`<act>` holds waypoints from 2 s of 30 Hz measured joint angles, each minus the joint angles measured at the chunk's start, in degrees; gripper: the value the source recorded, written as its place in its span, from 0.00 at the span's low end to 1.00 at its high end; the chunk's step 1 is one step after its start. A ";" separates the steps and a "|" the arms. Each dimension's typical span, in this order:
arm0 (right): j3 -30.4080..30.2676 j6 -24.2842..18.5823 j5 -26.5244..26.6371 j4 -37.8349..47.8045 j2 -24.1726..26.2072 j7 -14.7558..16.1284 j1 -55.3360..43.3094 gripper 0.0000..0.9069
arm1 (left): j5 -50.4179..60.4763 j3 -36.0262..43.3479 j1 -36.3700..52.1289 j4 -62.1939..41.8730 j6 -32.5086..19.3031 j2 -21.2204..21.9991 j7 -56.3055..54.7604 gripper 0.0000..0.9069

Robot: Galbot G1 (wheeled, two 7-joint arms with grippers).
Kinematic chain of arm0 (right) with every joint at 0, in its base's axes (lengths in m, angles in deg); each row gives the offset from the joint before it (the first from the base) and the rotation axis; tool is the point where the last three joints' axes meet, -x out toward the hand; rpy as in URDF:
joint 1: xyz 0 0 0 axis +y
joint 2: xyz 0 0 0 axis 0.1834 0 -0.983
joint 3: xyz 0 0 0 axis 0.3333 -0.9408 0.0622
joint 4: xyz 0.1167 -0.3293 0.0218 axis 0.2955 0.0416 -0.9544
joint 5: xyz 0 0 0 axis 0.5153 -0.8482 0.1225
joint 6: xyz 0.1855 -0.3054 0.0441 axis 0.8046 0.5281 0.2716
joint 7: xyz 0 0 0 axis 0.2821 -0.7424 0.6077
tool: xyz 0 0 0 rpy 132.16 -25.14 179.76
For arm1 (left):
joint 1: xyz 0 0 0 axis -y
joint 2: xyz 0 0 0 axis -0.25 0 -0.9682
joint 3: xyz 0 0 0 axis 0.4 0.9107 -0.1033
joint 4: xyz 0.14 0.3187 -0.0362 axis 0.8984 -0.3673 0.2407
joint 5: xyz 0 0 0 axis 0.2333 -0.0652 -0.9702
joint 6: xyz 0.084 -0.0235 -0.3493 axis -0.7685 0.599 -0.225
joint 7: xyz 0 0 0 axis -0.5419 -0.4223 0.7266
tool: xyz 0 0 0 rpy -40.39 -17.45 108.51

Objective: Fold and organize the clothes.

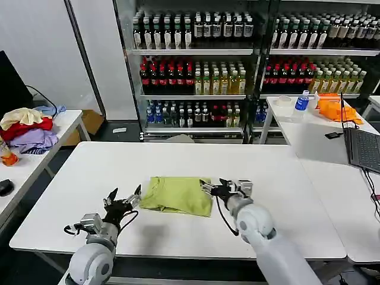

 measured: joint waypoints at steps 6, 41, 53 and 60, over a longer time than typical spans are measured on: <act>-1.58 -0.09 0.80 4.84 -1.73 -1.09 -2.19 0.00 | 0.47 -0.74 -0.99 0.03 0.05 -0.43 0.17 1.00; -2.21 -2.40 -8.61 15.98 1.17 4.61 -10.23 1.00 | 1.15 -0.48 -1.75 -0.40 0.12 -0.67 1.15 1.00; 3.80 -15.24 -19.80 3.55 5.06 5.17 2.44 1.00 | 4.01 0.06 -2.09 1.47 -2.32 -1.48 2.89 1.00; 10.53 -22.04 -24.84 -7.20 6.36 4.72 13.93 1.00 | 6.08 0.59 -1.76 1.44 -4.42 -1.65 3.89 1.00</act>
